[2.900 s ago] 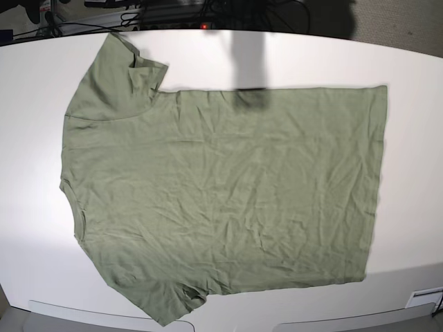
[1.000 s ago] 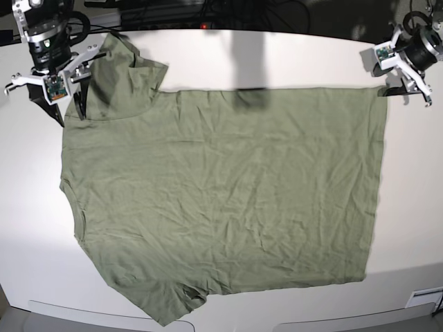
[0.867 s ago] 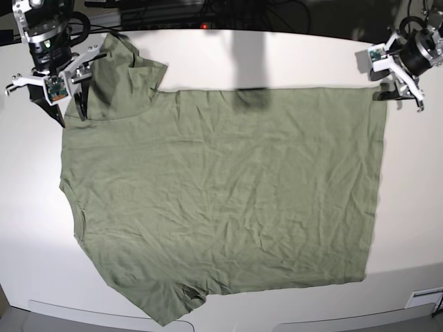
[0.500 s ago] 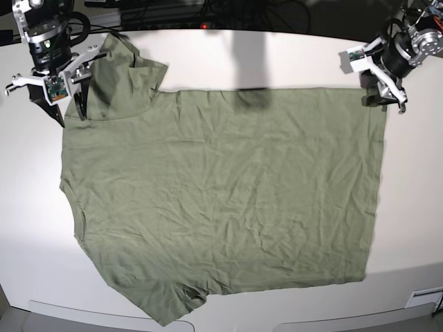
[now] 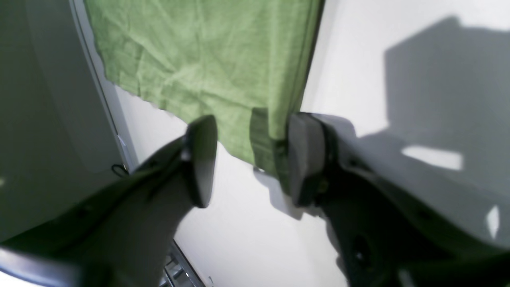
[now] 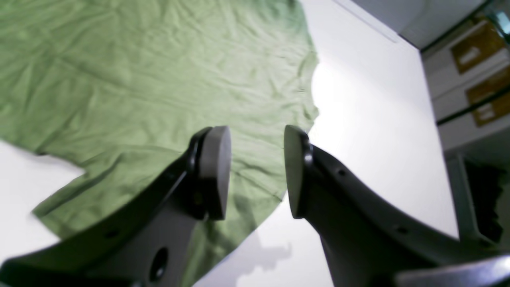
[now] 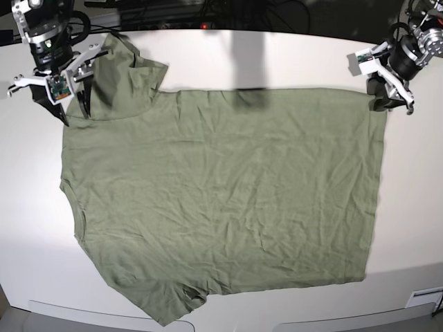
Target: Fold the T-shirt properly
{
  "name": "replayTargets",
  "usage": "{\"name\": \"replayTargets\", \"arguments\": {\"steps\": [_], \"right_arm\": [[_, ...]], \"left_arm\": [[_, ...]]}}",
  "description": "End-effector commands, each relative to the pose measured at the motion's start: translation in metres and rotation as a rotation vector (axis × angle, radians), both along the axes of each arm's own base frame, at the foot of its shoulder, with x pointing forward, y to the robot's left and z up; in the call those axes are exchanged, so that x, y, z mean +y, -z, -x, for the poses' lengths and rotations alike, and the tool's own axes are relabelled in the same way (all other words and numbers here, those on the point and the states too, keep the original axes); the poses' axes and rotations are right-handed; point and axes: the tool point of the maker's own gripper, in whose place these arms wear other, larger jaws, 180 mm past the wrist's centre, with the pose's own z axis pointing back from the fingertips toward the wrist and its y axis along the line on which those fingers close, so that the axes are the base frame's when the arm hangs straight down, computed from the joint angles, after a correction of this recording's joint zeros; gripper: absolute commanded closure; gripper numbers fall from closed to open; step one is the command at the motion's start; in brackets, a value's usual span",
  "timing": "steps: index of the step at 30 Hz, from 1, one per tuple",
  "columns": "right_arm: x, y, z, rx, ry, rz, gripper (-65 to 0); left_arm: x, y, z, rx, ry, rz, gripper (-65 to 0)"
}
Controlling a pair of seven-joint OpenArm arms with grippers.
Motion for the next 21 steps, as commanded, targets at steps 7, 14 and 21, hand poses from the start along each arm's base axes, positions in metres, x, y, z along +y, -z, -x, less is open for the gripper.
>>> {"name": "replayTargets", "arguments": {"steps": [7,14,21], "right_arm": [[0.006,-0.007,-0.002,-0.016,-0.041,-0.001,-23.2],[0.049,0.015,0.020,0.139,-0.288,-0.059,-23.1],[0.045,0.027,0.029,0.202,-0.339,0.053,-23.2]], "left_arm": [[0.026,0.010,0.019,0.105,0.015,-0.096,-25.8],[0.026,0.010,0.019,0.104,0.016,-0.093,-14.9],[0.026,0.009,0.018,0.103,0.016,-0.094,-0.2]]}}
